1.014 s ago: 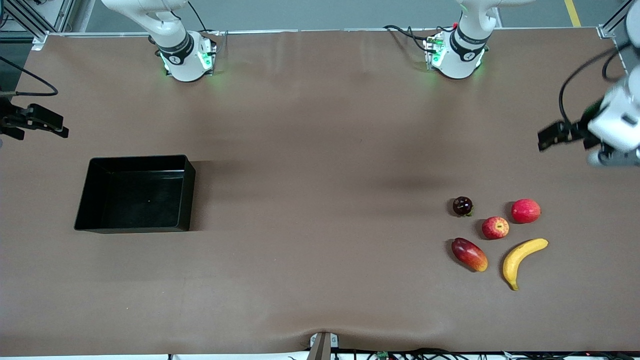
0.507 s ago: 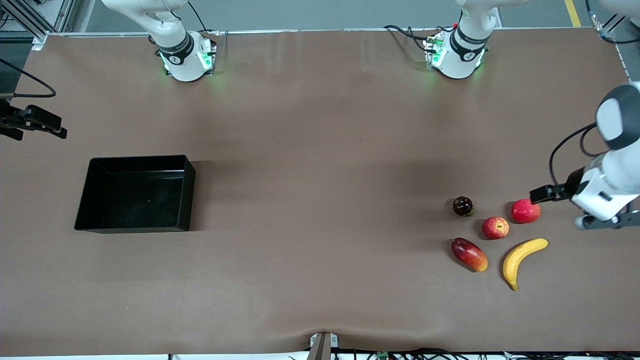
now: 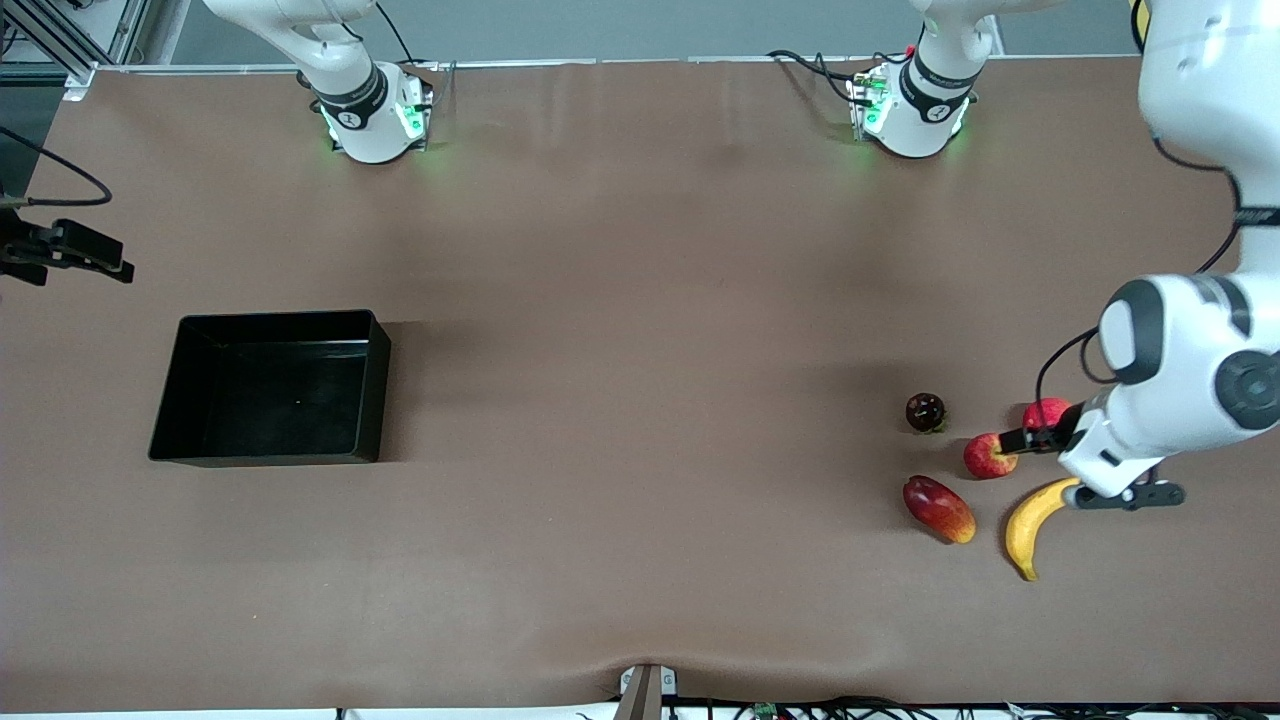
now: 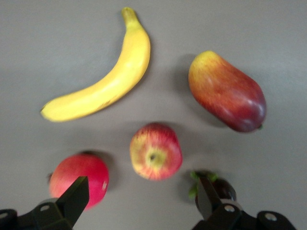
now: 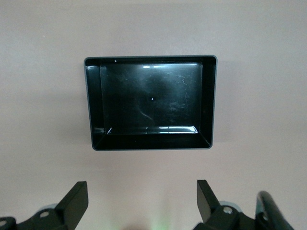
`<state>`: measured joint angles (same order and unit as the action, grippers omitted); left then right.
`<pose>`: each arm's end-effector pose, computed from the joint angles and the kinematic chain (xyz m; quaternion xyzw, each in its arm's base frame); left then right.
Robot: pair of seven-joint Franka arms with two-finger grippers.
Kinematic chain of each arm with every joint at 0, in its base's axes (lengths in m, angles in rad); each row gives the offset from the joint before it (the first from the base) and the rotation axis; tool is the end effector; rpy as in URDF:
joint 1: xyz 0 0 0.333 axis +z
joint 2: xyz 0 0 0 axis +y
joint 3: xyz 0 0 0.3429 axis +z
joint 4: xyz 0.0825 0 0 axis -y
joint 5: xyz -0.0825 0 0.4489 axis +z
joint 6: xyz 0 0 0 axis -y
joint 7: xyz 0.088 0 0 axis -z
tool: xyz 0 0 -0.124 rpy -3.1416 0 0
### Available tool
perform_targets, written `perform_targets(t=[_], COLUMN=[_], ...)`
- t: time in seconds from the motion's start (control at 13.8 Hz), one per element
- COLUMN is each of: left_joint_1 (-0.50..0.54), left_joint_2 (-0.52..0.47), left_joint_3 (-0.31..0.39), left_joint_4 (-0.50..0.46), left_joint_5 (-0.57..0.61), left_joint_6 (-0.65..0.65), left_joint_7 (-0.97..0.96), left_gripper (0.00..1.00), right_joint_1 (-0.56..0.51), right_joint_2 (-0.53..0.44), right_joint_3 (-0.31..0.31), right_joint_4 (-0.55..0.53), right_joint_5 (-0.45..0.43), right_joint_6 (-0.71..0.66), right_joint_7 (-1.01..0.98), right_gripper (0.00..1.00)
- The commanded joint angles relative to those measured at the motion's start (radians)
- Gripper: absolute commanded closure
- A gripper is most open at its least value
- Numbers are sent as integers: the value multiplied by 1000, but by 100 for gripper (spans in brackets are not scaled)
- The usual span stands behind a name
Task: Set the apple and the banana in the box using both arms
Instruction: 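Grasp the red-yellow apple with the left gripper while the right gripper reaches the box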
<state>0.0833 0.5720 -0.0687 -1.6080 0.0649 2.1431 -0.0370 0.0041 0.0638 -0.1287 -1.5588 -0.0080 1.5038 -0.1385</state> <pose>0.7536 0.0202 0.2611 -0.9997 -0.0129 0.0175 0.0085 0.6246 -0.0769 0.5959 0.9982 0.0068 -0.0597 0.0003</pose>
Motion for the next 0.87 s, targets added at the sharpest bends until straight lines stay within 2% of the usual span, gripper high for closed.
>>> perform_targets(t=[0.0,0.22,0.43,0.65,0.8], left_joint_1=[7,3,0,4,6], left_joint_2=[57,95,114,117,117], left_joint_3=[-3,-2,-2,-2,-2], left_joint_4=[16,16,14,-30,-46], left_joint_5=[18,18,20,18,18], left_joint_6=[72,115,139,139,138], left_joint_7=[22,22,22,20,20], left_gripper=[0,0,0,0,0], right_joint_1=[-24,-76,-134,-182,-208], right_joint_2=[106,240,309,390,445], right_joint_3=[8,9,9,9,9], right_joint_4=[46,48,42,37,37], right_joint_5=[-20,-59,-64,-64,-55], right_joint_6=[30,125,228,349,383], right_joint_7=[2,-10,-18,-133,-161], right_gripper=[0,0,0,0,0])
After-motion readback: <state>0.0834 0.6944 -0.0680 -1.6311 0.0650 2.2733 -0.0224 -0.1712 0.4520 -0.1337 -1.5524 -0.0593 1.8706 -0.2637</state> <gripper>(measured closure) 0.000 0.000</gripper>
